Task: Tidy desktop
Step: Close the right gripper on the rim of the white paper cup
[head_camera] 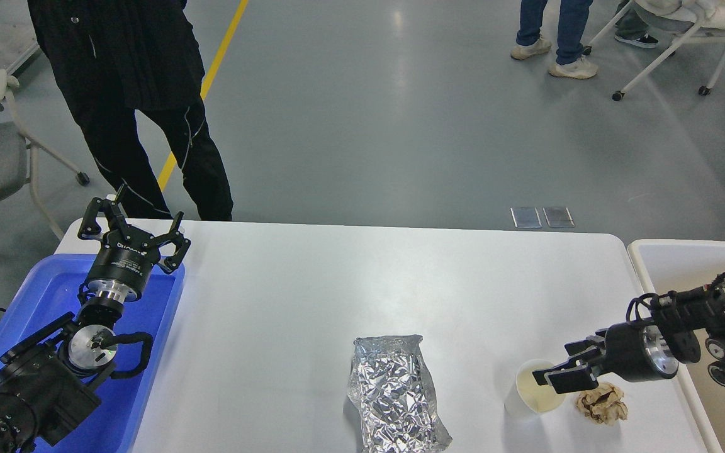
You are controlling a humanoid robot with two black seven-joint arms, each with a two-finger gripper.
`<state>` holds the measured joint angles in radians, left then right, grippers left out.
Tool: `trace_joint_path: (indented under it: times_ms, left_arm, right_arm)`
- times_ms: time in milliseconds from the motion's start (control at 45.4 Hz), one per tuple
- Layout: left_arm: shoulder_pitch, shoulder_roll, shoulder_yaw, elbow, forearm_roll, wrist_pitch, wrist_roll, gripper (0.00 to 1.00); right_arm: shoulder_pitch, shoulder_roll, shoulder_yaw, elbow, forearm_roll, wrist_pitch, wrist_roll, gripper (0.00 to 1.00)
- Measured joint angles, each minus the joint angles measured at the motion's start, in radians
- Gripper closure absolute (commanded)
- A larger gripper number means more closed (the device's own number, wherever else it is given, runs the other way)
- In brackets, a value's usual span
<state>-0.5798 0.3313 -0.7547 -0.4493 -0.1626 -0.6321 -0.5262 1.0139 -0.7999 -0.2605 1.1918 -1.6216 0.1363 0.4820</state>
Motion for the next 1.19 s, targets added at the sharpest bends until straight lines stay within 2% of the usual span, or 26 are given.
trace_joint_path:
  times_ms: [132, 154, 286, 396, 617, 771, 903, 1035, 1101, 1189]
  left_arm:
    - [0.0, 0.0, 0.0, 0.0, 0.0, 0.0, 0.0, 0.0]
    - [0.0, 0.0, 0.0, 0.0, 0.0, 0.0, 0.0, 0.0]
    - [0.0, 0.0, 0.0, 0.0, 0.0, 0.0, 0.0, 0.0]
    - [0.0, 0.0, 0.0, 0.0, 0.0, 0.0, 0.0, 0.0]
    - [0.0, 0.0, 0.0, 0.0, 0.0, 0.0, 0.0, 0.0]
    - [0.0, 0.0, 0.0, 0.0, 0.0, 0.0, 0.0, 0.0]
    - [0.0, 0.0, 0.0, 0.0, 0.0, 0.0, 0.0, 0.0]
    - [0.0, 0.0, 0.0, 0.0, 0.0, 0.0, 0.0, 0.0]
    - [0.0, 0.0, 0.0, 0.0, 0.0, 0.0, 0.0, 0.0]
    - [0.0, 0.0, 0.0, 0.0, 0.0, 0.0, 0.0, 0.0]
  right_arm:
    - [-0.015, 0.006, 0.002, -0.012, 0.0, -0.01, 0.002, 0.12]
    - [-0.016, 0.006, 0.002, -0.014, 0.0, -0.012, 0.002, 0.2]
    - [-0.029, 0.012, -0.004, -0.038, -0.001, -0.025, 0.002, 0.4]
    - [-0.039, 0.016, -0.008, -0.054, -0.002, -0.038, 0.002, 0.47]
    - [-0.051, 0.019, -0.012, -0.069, -0.004, -0.054, 0.003, 0.48]
    - [-0.055, 0.021, -0.013, -0.074, -0.004, -0.059, 0.014, 0.54]
    - [-0.057, 0.021, -0.014, -0.076, -0.004, -0.06, 0.026, 0.63]
    - [-0.058, 0.025, -0.014, -0.077, -0.004, -0.061, 0.032, 0.84]
    - [-0.059, 0.029, -0.014, -0.077, -0.004, -0.062, 0.035, 0.89]
    - [-0.059, 0.034, -0.015, -0.077, -0.005, -0.062, 0.038, 1.0]
